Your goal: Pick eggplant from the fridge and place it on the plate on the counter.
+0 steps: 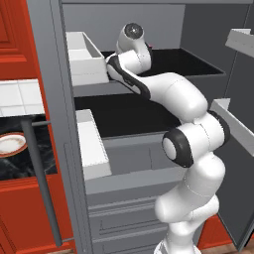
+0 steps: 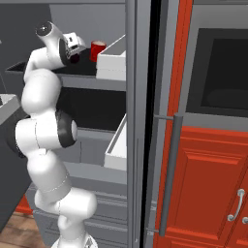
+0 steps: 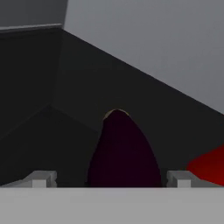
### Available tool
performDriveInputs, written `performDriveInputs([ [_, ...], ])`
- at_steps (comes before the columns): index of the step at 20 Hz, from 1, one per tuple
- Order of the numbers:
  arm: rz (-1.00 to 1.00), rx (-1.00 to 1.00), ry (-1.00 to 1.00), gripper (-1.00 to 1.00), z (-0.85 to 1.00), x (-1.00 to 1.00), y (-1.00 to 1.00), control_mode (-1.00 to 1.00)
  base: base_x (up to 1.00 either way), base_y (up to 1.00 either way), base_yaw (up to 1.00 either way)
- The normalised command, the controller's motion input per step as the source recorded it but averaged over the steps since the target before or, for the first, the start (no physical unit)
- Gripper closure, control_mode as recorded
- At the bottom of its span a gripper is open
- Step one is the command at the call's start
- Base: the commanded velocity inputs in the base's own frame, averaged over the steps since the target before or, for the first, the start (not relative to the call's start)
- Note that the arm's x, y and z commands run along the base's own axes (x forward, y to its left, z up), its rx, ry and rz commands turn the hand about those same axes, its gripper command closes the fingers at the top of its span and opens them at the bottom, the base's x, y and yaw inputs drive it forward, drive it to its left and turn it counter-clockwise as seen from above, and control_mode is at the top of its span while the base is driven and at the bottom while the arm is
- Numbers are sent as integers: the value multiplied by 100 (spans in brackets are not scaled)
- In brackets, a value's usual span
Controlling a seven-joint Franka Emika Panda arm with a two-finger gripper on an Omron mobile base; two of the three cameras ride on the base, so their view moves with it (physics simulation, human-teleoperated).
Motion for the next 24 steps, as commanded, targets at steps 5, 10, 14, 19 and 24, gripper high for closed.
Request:
performDriveInputs([
  [5, 0, -3, 1, -100, -2, 38, 4, -100, 0, 0, 0],
  [10, -8, -5, 7, 100, -17, 5, -4, -100, 0, 0, 0],
  [14, -14, -7, 14, 100, -23, 0, -17, -100, 0, 0, 0],
  [19, -14, -8, 12, 100, -32, 0, -18, -100, 0, 0, 0],
  [24, -6, -1, 1, 100, -4, -19, -5, -100, 0, 0, 0],
])
